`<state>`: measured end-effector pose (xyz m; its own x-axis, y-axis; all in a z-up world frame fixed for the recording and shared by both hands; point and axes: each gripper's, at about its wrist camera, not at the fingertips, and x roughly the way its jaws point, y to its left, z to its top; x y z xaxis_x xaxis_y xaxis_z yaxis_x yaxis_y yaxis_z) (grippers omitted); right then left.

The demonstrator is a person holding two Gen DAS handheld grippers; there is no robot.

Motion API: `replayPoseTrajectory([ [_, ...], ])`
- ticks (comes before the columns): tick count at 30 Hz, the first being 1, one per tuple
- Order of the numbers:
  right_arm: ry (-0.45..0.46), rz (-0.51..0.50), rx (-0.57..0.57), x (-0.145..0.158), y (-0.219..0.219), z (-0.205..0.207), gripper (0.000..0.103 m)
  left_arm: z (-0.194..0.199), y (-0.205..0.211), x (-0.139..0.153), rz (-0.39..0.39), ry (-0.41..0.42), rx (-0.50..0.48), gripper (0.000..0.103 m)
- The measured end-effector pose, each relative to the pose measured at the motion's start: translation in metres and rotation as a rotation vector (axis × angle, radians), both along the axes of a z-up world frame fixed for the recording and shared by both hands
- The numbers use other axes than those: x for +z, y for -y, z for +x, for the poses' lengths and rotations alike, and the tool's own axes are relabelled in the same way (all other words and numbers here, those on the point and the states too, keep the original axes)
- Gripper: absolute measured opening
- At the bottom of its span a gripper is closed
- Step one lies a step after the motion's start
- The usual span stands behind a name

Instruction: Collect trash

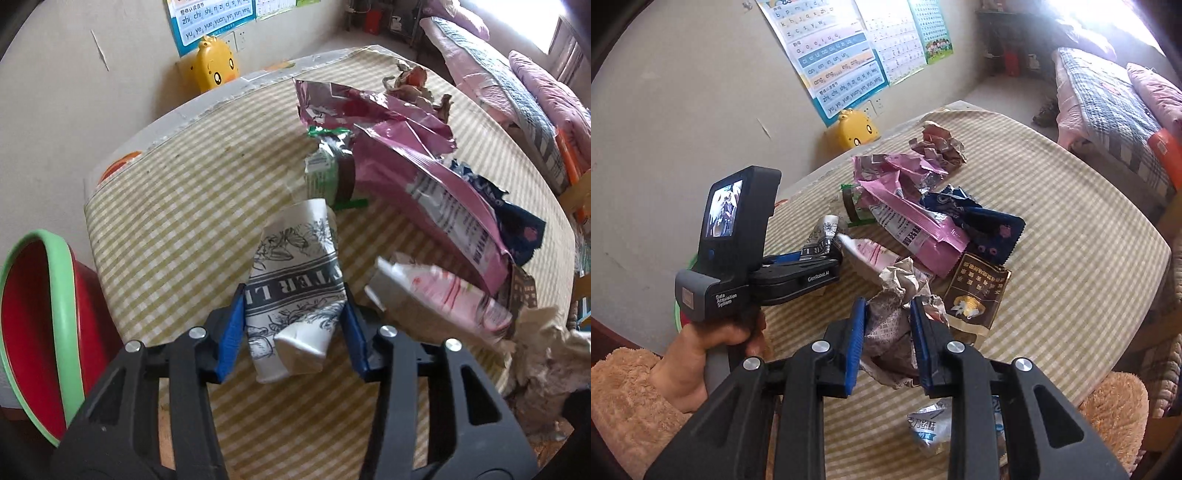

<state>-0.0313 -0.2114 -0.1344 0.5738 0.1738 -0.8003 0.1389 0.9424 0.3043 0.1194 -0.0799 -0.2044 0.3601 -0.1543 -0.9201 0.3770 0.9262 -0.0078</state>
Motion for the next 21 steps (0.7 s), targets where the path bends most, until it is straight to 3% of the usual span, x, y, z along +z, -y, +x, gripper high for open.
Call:
replayPoseTrajectory([
  [9, -0.024, 0.018, -0.009, -0.011, 0.004, 0.002, 0.025, -0.032, -0.019, 0.013, -0.011, 0.041, 0.018, 0.046],
  [21, -0.030, 0.013, 0.006, -0.012, 0.001, 0.001, 0.027, -0.049, -0.033, 0.053, -0.044, 0.154, 0.046, 0.046],
])
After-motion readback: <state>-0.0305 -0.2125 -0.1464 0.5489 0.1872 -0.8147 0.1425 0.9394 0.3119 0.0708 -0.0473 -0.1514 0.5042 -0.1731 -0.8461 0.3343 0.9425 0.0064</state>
